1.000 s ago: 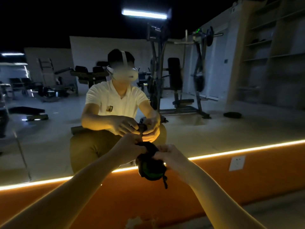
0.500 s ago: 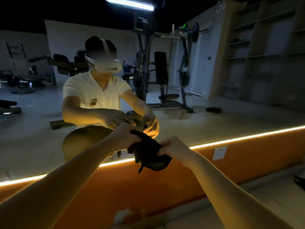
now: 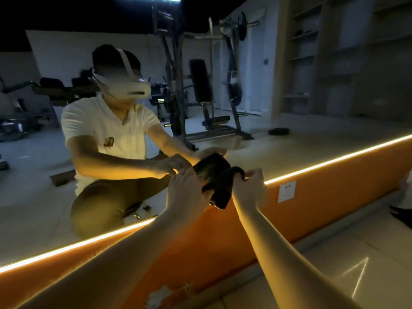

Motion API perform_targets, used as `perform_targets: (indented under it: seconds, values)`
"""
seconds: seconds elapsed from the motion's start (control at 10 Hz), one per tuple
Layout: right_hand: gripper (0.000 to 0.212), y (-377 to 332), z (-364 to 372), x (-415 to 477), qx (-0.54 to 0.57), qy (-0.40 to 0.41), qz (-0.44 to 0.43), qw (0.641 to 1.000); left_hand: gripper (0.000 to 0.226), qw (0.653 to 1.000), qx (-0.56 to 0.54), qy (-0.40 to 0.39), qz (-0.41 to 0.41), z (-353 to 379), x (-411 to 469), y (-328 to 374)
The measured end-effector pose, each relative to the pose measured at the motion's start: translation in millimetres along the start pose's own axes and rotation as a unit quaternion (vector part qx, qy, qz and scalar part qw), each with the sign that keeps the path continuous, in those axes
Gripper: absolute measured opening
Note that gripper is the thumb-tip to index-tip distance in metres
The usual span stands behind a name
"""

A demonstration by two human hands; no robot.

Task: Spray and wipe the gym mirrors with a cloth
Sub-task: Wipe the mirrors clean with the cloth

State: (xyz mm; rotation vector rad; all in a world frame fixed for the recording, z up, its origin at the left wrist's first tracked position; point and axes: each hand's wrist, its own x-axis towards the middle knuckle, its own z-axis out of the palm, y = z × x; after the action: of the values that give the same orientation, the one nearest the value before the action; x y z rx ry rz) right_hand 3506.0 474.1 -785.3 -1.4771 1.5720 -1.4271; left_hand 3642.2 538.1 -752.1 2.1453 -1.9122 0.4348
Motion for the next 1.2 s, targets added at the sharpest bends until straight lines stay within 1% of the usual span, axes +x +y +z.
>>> perform_targets:
  seconds: [0.1,0.2,0.3,0.4,0.5,0.6,0.7,0.8,0.9,1.0,1.1,1.2]
  values:
    - [0.042,30.4,49.3,28.9,0.049,-0.007,0.004,0.999,0.035,0.994,0.081,0.078,0.014,26.4,11.2,-4.9]
    - [0.048,22.4,64.0,19.9,0.061,-0.008,-0.023,0.998,0.041,0.981,0.157,0.107,0.045,32.8,15.9,-14.8]
    - [0.036,8.3,72.9,1.5,0.033,0.060,-0.127,0.990,0.051,0.971,0.126,0.191,0.072,38.0,13.0,-32.5]
    - [0.039,12.1,76.1,-0.6,-0.033,0.093,-0.236,0.967,0.048,0.939,0.049,0.327,0.089,39.7,1.8,-57.8]
    - [0.042,16.0,84.6,-4.7,-0.118,0.072,-0.354,0.925,0.054,0.914,0.047,0.393,0.084,33.0,-2.4,-91.3]
    - [0.034,22.7,102.4,-29.6,-0.166,0.004,-0.539,0.825,0.070,0.915,0.062,0.394,0.052,26.6,-3.4,-113.9]
    - [0.029,38.1,106.7,-34.0,-0.228,-0.023,-0.664,0.712,0.075,0.921,0.084,0.376,0.045,30.0,-3.8,-121.6]
    - [0.038,42.5,85.1,0.9,-0.226,0.007,-0.655,0.721,0.076,0.917,0.085,0.386,0.047,33.1,-1.3,-120.0]
    - [0.057,42.7,49.4,41.8,-0.247,0.055,-0.550,0.796,0.076,0.917,0.081,0.389,0.035,38.4,3.4,-117.4]
    - [0.062,36.0,20.9,77.6,-0.251,0.104,-0.417,0.867,0.080,0.916,0.074,0.394,0.024,42.6,5.9,-114.4]
    - [0.065,14.3,22.0,87.8,-0.218,0.114,-0.374,0.894,0.083,0.918,0.074,0.390,0.025,43.2,5.4,-113.9]
    - [0.070,-15.3,47.7,61.6,-0.171,0.092,-0.406,0.893,0.081,0.916,0.076,0.393,0.021,41.1,2.2,-112.2]
